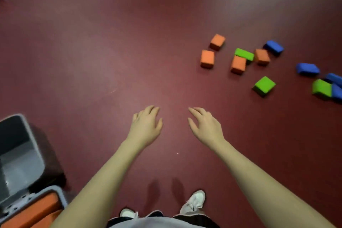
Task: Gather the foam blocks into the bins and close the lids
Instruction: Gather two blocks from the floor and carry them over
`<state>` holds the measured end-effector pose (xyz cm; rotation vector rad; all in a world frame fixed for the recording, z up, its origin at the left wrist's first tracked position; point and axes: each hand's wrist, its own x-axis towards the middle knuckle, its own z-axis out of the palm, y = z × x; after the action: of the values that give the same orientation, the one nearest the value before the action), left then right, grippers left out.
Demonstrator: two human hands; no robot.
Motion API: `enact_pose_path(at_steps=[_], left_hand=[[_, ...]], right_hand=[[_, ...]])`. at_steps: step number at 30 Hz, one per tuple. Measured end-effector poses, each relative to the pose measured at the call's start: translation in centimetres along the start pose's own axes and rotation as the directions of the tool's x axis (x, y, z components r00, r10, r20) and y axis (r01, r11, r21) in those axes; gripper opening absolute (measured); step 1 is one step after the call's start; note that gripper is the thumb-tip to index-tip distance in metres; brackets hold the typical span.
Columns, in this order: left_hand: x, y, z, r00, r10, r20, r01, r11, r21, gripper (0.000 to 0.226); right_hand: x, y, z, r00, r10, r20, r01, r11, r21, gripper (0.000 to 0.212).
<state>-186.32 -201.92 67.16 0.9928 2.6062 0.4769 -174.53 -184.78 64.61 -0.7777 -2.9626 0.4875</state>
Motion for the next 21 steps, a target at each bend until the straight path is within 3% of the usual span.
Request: enact_pose_path(at_steps=[6, 11, 21], left_hand=[[6.9, 17.7, 5.6, 0.954, 0.29, 0.081, -0.294, 0.955, 0.044, 0.047], [10.1, 29.8, 9.2, 0.882, 0.459, 0.11, -0.464, 0.885, 0.027, 0.047], [18.4, 45.0, 14.4, 0.768, 0.591, 0.246, -0.623, 0.778, 0.077, 0.048]], right_hand=[[-3.1, 16.7, -6.5, 0.96, 0.263, -0.097, -0.264, 0.965, -0.002, 0.045], [-5.4, 26.9, -10.6, 0.892, 0.429, -0.144, -0.429, 0.903, 0.031, 0.045], [-5.6, 41.0, -16.4, 0.791, 0.57, -0.223, -0.572, 0.818, 0.064, 0.045]])
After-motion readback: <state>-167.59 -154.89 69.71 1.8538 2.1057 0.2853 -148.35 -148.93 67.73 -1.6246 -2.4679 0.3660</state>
